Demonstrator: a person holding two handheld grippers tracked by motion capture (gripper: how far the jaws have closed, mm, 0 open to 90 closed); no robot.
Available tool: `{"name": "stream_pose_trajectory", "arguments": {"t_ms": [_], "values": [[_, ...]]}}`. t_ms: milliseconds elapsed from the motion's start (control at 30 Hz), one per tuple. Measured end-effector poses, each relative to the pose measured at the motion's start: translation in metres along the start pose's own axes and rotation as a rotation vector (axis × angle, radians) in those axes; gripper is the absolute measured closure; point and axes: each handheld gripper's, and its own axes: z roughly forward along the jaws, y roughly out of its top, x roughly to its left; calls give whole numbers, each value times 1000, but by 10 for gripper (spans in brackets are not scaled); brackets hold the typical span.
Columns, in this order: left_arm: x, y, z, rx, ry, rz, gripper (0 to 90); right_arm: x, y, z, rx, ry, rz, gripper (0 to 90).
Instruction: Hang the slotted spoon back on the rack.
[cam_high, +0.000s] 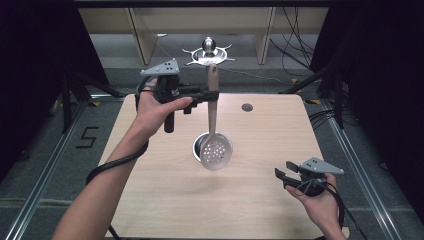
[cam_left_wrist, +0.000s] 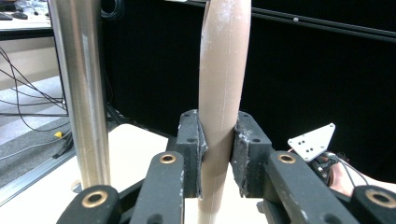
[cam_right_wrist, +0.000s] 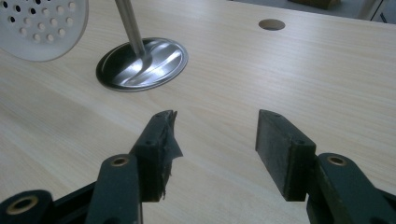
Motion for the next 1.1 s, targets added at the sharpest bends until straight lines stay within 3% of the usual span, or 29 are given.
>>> {"name": "stream_pose_trajectory", "arguments": {"t_ms": [500,700,967,1100], "values": [[0,-4,0,-26,67,2,721,0,0,0,1,1,-1,475],[-2,-6,-1,-38,123,-22,702,0,0,0,1,-1,0,474],[-9,-6,-6,-36,179,13,663,0,0,0,2,-3,0,471],[-14,-9,-11,-25,235,66,603,0,0,0,-2,-1,6,471]]}}
